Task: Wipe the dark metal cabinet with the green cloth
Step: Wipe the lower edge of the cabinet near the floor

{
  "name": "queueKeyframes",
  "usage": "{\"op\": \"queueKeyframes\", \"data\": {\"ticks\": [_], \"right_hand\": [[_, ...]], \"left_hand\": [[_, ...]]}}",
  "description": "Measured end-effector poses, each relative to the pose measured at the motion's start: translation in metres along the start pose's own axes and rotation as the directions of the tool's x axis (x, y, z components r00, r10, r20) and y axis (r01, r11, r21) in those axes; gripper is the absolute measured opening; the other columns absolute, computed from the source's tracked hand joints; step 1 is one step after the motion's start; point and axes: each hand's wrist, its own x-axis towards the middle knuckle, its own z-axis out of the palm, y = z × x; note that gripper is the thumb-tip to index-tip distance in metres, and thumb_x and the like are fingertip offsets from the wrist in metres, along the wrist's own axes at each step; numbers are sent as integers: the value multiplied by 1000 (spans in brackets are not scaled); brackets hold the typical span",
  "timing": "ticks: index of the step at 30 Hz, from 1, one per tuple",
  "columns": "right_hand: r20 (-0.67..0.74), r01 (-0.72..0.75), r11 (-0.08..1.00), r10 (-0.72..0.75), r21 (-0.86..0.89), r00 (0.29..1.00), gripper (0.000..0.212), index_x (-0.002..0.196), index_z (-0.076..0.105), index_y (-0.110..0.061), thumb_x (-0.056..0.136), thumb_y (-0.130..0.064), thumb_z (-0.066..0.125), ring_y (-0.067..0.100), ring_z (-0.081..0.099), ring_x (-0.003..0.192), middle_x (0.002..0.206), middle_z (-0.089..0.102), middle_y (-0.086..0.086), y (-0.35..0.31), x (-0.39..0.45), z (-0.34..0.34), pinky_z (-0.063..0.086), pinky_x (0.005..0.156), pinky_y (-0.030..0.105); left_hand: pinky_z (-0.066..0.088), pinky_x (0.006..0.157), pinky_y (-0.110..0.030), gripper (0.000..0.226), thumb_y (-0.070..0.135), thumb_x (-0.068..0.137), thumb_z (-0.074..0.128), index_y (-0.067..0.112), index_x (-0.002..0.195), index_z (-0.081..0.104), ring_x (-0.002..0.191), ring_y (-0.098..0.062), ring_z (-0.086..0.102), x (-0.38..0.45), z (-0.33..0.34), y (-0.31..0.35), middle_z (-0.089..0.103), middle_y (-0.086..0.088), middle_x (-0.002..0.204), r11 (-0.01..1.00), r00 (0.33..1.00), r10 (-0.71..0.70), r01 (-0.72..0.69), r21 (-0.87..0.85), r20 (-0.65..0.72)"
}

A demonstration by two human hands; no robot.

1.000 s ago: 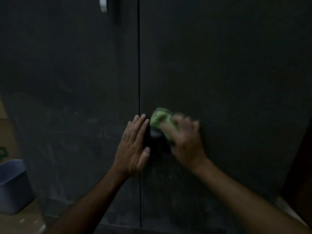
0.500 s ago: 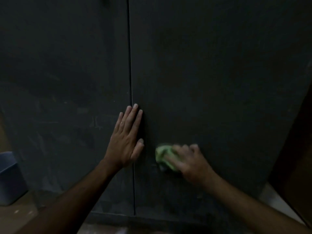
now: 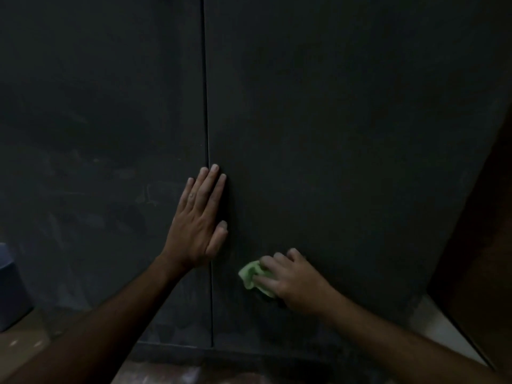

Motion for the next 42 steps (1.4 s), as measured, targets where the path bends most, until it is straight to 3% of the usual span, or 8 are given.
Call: {"op": "queueKeyframes", "data": {"ticks": [7,15,24,26,31,33,38,42], "right_hand": [[-157,-332,684,548,650,822,49,122,45,-23,80,-6,62,29,65,77,95,65,4,67,47,-77,55,65,40],[-495,-471,815,579,336,648,39,114,66,-7,80,9,56,32,50,93,119,56,19,82,73,-82,51,73,42],[-391,-576,804,583,150,712,72,137,53,-9,85,-57,60,36,38,122,150,33,18,54,74,-49,37,94,46],[-468,-535,833,532,141,706,59,133,58,-9,83,-37,70,35,36,118,145,33,16,67,76,-57,41,92,48],[-654,-616,758,579,213,487,40,130,60,-18,91,-25,59,28,39,108,124,56,15,116,128,-96,40,81,41],[-652,-571,796,545,203,527,43,131,59,-17,88,-22,59,31,41,106,124,56,13,98,139,-83,39,82,42],[-360,-34,995,-2,-96,933,31,117,72,-24,93,-29,52,23,56,99,112,70,-1,-1,51,7,51,79,33],[-415,-143,990,136,14,900,40,113,71,-21,106,-30,33,27,59,89,110,68,4,15,55,-2,39,74,36]], "left_hand": [[15,124,-50,73,31,90,40,-6,152,27,154,-30,14,0,-6,-8,19,-21,164,998,999,37,-38,-53,-12],[16,124,-50,72,31,91,42,-4,152,28,154,-31,16,0,2,-9,19,-18,164,998,998,27,-31,-63,-63],[15,125,-48,72,33,92,41,-3,152,28,154,-29,15,0,2,-8,18,-18,164,998,999,16,-19,-54,-52],[17,124,-48,72,32,91,42,-4,152,29,154,-29,16,0,1,-8,20,-19,164,999,998,20,-23,-41,-58],[23,122,-44,71,29,89,44,-5,150,33,152,-27,23,3,-2,-10,26,-17,162,1000,996,7,-9,-19,-86],[24,121,-40,70,27,89,43,-5,150,34,150,-27,27,4,-6,-11,28,-17,160,999,995,-12,8,-36,-96],[29,119,-39,61,12,87,41,-7,145,41,144,-29,34,9,-12,-11,38,-22,154,999,990,-42,38,-33,-131],[30,119,-40,56,12,92,39,-8,145,42,145,-31,33,5,-14,-12,37,-23,155,1000,994,5,-6,-9,-113]]}}
